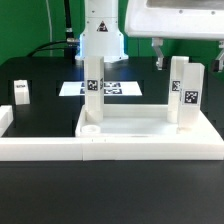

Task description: Assemble desk

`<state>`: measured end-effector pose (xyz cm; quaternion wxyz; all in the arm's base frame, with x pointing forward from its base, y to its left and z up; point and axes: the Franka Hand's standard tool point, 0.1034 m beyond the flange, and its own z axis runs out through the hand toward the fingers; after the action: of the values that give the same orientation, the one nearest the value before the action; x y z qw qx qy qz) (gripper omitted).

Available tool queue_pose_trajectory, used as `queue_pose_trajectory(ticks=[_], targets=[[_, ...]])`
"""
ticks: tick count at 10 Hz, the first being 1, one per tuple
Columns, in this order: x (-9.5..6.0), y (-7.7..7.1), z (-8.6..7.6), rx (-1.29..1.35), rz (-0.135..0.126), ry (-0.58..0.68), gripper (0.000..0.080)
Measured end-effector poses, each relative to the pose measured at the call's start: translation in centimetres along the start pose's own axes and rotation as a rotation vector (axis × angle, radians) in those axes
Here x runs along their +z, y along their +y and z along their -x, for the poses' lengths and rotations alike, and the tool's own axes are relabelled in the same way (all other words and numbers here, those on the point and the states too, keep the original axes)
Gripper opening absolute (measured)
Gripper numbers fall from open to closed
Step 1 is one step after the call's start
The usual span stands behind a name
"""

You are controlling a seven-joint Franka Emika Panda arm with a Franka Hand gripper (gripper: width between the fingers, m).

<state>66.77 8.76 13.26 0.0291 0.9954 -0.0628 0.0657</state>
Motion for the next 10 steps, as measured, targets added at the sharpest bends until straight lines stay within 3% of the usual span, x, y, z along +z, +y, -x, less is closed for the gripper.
queue_pose_trajectory(ticks=[2, 6, 9, 10], targets=[[0.0, -0.4, -1.3, 0.027, 0.004, -0.025, 0.0648], [1.2, -2.8, 0.4, 0.045, -0.020, 0.039, 0.0648], [1.4, -2.8, 0.7, 0.052, -0.019, 0.036, 0.0648], [1.5, -2.8, 0.7, 0.066, -0.019, 0.036, 0.0519]])
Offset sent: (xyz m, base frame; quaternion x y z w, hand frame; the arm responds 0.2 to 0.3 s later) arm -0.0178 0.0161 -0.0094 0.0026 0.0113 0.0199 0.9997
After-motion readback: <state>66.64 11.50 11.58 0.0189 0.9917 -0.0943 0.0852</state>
